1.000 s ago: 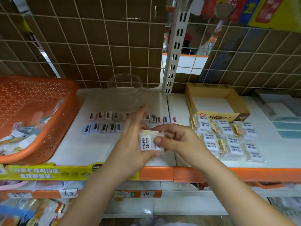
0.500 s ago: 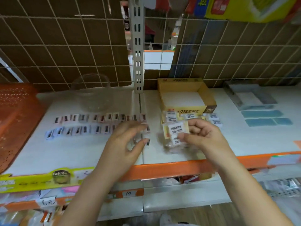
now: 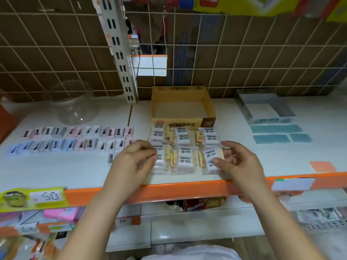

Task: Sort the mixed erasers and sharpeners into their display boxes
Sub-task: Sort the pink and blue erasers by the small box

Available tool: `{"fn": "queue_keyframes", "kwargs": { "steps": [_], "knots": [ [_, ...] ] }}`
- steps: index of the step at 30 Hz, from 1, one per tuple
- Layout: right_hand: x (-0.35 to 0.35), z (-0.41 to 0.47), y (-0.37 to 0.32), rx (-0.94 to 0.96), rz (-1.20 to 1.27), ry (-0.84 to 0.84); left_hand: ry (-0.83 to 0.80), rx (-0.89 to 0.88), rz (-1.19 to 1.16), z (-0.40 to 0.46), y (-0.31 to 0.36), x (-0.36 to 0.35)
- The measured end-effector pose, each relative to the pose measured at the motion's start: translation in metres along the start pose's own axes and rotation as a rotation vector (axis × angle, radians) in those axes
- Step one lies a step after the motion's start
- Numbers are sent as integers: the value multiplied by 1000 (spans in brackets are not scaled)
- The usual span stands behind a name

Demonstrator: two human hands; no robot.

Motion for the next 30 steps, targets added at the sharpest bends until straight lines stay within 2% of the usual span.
{"fn": "queue_keyframes", "kwargs": {
  "steps": [4,7,11,16,23,30],
  "knots": [
    [0,-3,-13,264,-353,96,16,18,6,0,-1,0],
    [0,-3,-10,309,-458,99,22,33,10,0,-1,0],
    [-3,-9,-38,488,-422,133,20,16,67,0,5,4],
    [-39,-12,-89,714,-404,62,107,-16,183,-6,13,34],
    [-131,-32,-157,944,-428,-116,228,80,342,-47,-14,103],
    [-238,-68,-212,1050,-405,-278,335,183,487,-95,-59,190]
  ]
}}
Point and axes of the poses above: each hand's wrist, its own z-axis towards the middle knuckle, its own x-axis out of the back of the hand, y = z × x, the point moved 8 cm from there along z, towards the middle knuckle, and after that the axes turned 3 degrees about -z, right-handed, at the moved point
